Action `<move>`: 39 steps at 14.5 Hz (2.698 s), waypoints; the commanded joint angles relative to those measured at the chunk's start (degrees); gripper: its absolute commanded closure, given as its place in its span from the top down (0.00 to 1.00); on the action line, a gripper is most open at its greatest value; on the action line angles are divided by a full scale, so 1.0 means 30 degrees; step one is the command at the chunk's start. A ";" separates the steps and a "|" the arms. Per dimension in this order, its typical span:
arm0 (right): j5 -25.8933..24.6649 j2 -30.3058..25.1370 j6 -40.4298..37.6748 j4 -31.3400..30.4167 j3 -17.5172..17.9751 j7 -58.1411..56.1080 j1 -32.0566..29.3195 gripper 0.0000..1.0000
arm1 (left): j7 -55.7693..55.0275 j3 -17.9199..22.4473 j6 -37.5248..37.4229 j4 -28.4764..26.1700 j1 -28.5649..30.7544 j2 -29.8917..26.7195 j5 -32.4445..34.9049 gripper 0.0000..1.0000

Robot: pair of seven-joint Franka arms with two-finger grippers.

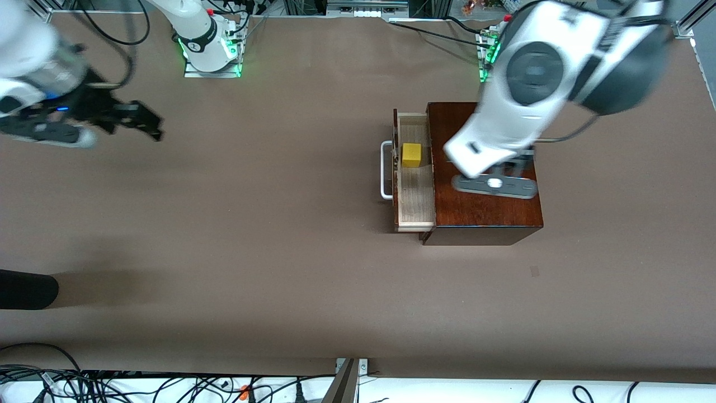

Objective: Open drawer, take yellow block, close drawer

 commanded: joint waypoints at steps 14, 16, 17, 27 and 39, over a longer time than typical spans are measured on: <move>-0.0218 1.1474 0.6771 0.7604 -0.0206 3.5056 1.2743 1.00 | 0.8020 0.4816 0.3349 -0.9063 0.2748 -0.8156 -0.3199 1.00; -0.0218 1.2269 0.8087 0.8020 -0.0265 3.8020 1.3302 1.00 | 0.6439 0.4937 0.3320 -0.9004 0.2748 -0.8068 -0.3199 1.00; -0.0189 1.2475 0.8703 0.8021 -0.0236 3.9368 1.3536 1.00 | 0.6403 0.4909 0.3349 -0.8685 0.2748 -0.7893 -0.3228 1.00; -0.0159 1.4029 0.9148 0.7670 -0.0177 4.1638 1.4153 1.00 | 0.6168 0.4909 0.2148 -0.7832 0.2924 -0.7393 -0.3521 1.00; -0.1067 1.4644 0.9675 0.7611 -0.0294 4.1491 1.4212 1.00 | 0.6168 0.4908 0.2119 -0.7832 0.2983 -0.7393 -0.3521 1.00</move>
